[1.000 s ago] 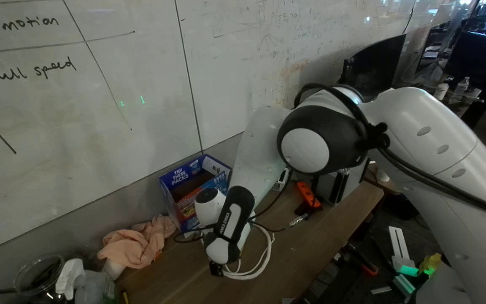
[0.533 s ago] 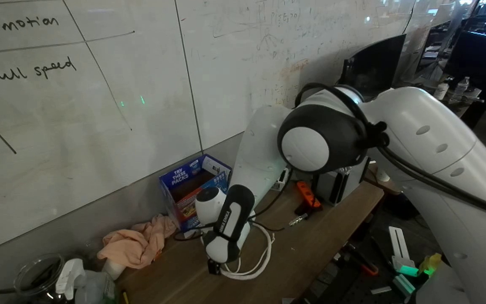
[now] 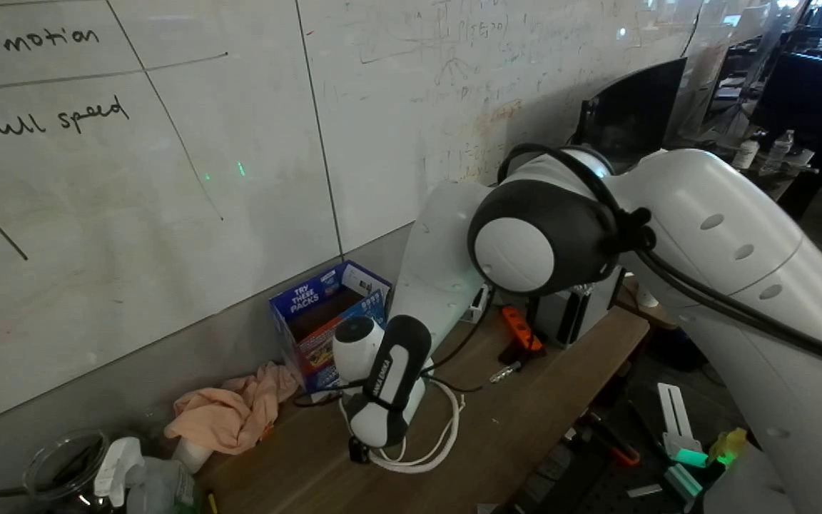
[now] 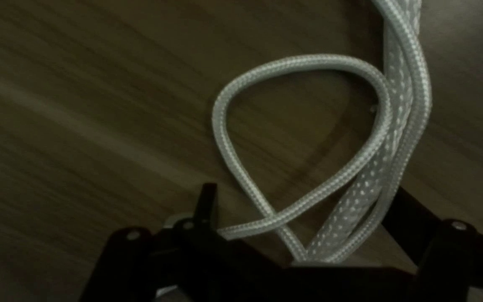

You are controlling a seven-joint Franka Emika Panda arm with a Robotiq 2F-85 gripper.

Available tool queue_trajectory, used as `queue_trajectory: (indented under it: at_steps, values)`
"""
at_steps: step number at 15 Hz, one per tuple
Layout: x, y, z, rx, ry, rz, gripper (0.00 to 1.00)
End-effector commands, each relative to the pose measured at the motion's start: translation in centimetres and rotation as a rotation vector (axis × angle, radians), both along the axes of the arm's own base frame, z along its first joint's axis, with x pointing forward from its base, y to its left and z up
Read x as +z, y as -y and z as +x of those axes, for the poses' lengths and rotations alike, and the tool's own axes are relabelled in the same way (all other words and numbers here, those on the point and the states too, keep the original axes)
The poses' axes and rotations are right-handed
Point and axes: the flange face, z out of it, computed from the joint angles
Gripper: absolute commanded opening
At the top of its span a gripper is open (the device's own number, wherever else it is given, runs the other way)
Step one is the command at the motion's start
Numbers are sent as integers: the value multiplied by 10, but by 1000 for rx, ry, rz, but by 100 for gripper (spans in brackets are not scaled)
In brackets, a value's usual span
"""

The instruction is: Put the ropes inside the box.

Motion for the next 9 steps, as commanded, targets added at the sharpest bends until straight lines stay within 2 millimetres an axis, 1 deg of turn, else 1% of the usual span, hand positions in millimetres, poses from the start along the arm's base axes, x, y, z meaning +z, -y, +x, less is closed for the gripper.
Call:
queue_trajectory:
  at_steps: [1,3,4,5,6,7,9]
  values:
    - [-3,-3,0,1,19,0,100]
    - [-3,-3,0,5,17,-2,100]
    - [-2,-4,0,10,18,-4,75]
    - [-2,-4,0,14,19,-7,74]
    - [-1,-4,0,17,23,-12,68]
    - [0,-3,1,17,25,-15,59]
    - [3,-6,0,21,29,-17,45]
